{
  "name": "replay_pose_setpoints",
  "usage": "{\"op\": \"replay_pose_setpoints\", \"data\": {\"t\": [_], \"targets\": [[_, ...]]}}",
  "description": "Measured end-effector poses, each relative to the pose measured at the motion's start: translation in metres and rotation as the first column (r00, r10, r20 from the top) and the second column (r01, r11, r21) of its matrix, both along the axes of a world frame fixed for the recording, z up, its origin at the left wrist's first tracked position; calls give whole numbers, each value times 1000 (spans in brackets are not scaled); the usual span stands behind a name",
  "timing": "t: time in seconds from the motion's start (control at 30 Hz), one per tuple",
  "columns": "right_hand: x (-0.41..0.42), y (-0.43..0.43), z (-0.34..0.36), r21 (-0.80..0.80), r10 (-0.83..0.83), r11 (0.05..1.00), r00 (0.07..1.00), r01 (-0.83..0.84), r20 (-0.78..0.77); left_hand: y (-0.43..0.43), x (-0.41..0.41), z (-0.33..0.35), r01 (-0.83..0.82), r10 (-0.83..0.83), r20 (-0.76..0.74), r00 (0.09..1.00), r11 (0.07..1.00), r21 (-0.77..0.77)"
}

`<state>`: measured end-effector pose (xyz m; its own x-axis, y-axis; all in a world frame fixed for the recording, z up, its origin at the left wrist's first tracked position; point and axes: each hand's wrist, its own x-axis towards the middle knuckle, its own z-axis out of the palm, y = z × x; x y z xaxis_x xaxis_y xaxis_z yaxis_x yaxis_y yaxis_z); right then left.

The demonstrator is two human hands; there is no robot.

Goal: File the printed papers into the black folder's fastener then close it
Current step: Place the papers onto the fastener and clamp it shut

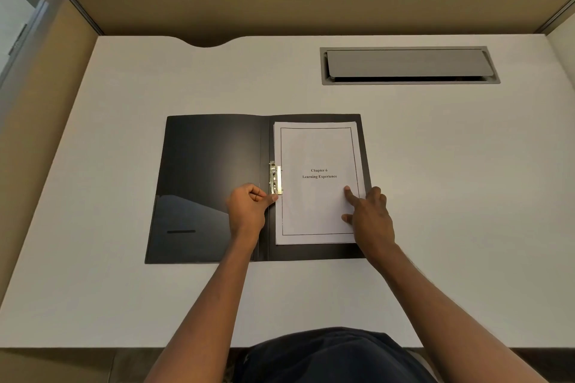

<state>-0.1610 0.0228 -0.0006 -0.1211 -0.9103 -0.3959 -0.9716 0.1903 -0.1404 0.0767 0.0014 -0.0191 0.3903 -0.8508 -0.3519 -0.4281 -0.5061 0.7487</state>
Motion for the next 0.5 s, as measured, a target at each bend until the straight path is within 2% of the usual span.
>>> {"op": "replay_pose_setpoints", "data": {"t": [0.5], "targets": [[0, 0, 0, -5, -7, 1000, 1000, 7, 8, -4, 0, -2, 15, -16, 37, 999, 999, 35]]}}
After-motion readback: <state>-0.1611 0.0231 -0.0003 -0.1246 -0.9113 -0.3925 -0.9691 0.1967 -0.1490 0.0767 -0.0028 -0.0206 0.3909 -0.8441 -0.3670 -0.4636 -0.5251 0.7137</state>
